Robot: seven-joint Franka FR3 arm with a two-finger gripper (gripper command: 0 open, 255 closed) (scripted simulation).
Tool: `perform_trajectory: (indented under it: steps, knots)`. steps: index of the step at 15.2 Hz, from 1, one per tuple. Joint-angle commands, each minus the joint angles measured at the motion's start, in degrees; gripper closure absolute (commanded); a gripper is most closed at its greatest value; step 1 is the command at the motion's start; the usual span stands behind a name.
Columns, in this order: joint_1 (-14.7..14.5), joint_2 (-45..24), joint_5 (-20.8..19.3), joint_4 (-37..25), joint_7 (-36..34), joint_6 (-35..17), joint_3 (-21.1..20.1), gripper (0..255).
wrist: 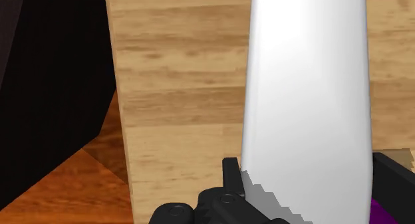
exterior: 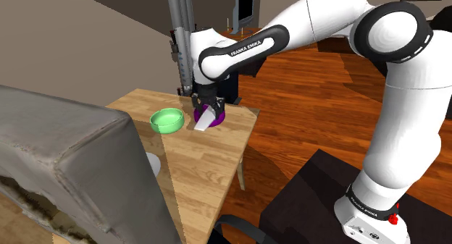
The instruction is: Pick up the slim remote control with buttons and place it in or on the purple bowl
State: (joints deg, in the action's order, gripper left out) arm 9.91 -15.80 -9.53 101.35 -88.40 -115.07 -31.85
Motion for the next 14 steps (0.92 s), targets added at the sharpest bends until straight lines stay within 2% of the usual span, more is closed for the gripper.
perform_trajectory:
  steps: [1,6,12,14]
  knots:
    - [0.3,-2.9,-1.2,-4.3,1.4,1.6,0.9,255]
    - [0.1,-11.4,-4.2,-16.6,4.7,6.0,3.3,255]
    - [-1.8,-23.4,-7.1,-36.3,9.3,13.6,6.0,255]
    - [-1.6,-23.5,-7.2,-34.8,9.1,12.1,6.1,255]
